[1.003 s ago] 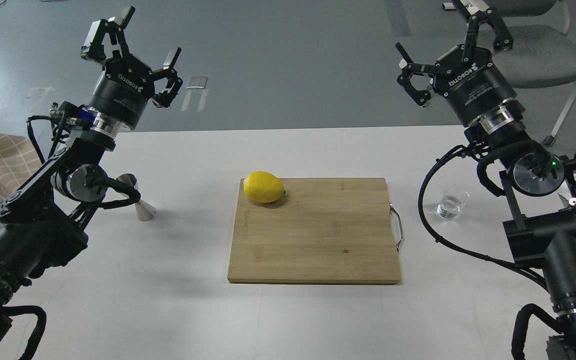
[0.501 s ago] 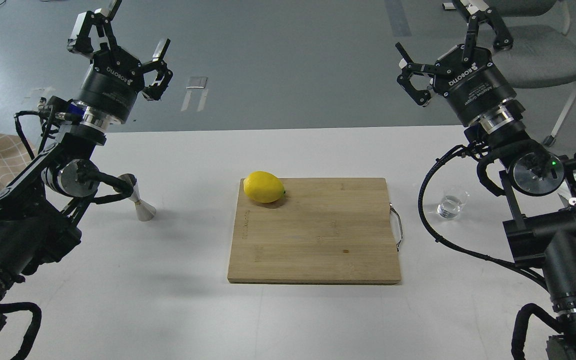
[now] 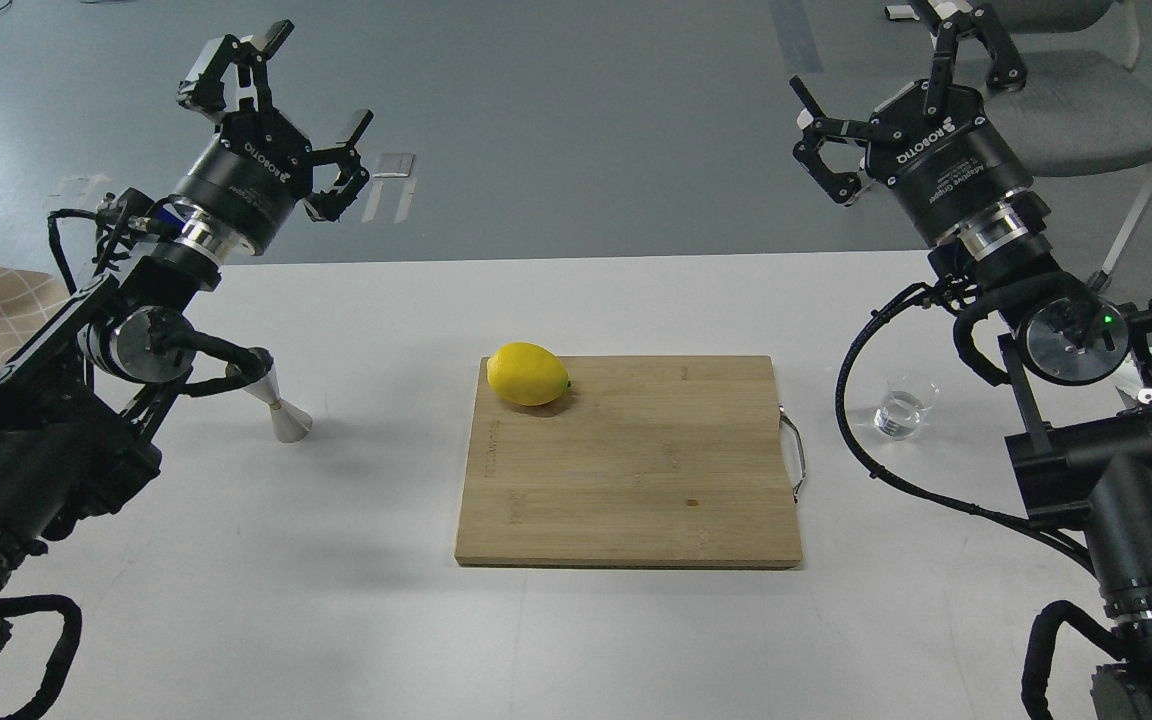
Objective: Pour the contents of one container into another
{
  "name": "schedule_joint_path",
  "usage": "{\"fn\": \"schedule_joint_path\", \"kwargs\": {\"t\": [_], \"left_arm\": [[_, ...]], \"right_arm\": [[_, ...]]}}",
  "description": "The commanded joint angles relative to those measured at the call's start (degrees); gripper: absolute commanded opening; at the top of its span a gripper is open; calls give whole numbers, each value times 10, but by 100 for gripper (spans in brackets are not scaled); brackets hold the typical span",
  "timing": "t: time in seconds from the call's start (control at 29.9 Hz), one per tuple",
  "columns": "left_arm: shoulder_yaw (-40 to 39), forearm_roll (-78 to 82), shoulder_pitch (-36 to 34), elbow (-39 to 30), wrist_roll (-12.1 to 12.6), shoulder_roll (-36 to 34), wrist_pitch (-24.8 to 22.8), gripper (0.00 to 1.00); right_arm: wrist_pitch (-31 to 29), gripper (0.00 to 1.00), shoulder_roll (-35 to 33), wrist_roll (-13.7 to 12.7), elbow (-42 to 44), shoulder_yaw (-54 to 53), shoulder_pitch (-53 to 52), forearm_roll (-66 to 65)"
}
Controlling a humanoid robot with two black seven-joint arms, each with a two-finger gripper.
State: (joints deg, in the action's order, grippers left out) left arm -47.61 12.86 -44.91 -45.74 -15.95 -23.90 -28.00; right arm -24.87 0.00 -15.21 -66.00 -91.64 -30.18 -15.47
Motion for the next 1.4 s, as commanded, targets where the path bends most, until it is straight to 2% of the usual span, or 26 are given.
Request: {"fn": "schedule_joint_path", "kwargs": {"t": [0.0,0.43,1.37], "left_arm": [[1,-23,2,0,8,2,0,98],[-22,-35,9,-2,-1,-1,0,98],[-13,-28,10,-9,0,-18,0,98]], "right_arm": [[0,100,0,0,-1,1,2,0],[0,100,0,0,-1,1,7,1],[0,100,0,0,-3,1,6,2]]}}
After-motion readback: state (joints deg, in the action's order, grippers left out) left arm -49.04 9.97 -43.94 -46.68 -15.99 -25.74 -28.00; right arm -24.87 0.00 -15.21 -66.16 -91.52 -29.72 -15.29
